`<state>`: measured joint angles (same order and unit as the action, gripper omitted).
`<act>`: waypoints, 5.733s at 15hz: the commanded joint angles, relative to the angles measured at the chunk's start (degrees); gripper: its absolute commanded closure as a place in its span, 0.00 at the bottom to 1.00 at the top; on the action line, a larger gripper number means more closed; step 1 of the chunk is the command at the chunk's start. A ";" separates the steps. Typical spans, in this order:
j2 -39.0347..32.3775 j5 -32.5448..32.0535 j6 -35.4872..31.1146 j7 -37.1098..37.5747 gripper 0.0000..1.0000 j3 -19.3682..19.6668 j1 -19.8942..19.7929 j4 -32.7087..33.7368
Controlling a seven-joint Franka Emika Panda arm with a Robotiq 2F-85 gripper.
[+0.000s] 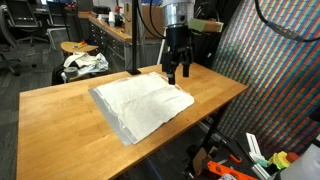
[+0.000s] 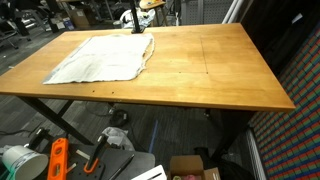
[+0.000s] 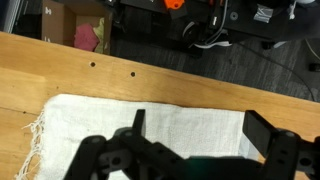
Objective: Fold the cloth on the table
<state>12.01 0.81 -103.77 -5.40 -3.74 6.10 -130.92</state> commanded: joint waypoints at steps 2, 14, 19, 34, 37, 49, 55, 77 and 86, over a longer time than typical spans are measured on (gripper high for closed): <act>-0.02 0.05 0.09 -0.03 0.00 -0.27 -0.28 0.08; -2.41 1.91 -3.05 -0.84 0.00 2.80 -3.06 -0.22; -5.75 2.73 -5.98 -4.36 0.00 5.88 -5.72 0.05; -22.18 3.95 -21.02 -14.26 0.00 8.42 -12.77 5.15; -24.76 5.27 -21.05 -15.90 0.00 8.49 -14.61 6.79; -32.52 8.55 -22.17 -15.70 0.32 7.93 -18.09 12.13; -34.76 7.95 -21.83 -15.82 0.79 7.62 -18.15 13.37; -25.42 1.91 -21.79 11.43 0.99 5.18 -5.28 11.64; -21.59 -2.08 -22.86 15.47 0.99 2.30 -0.96 7.55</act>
<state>-12.71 1.37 -125.46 7.45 -0.38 3.47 -120.18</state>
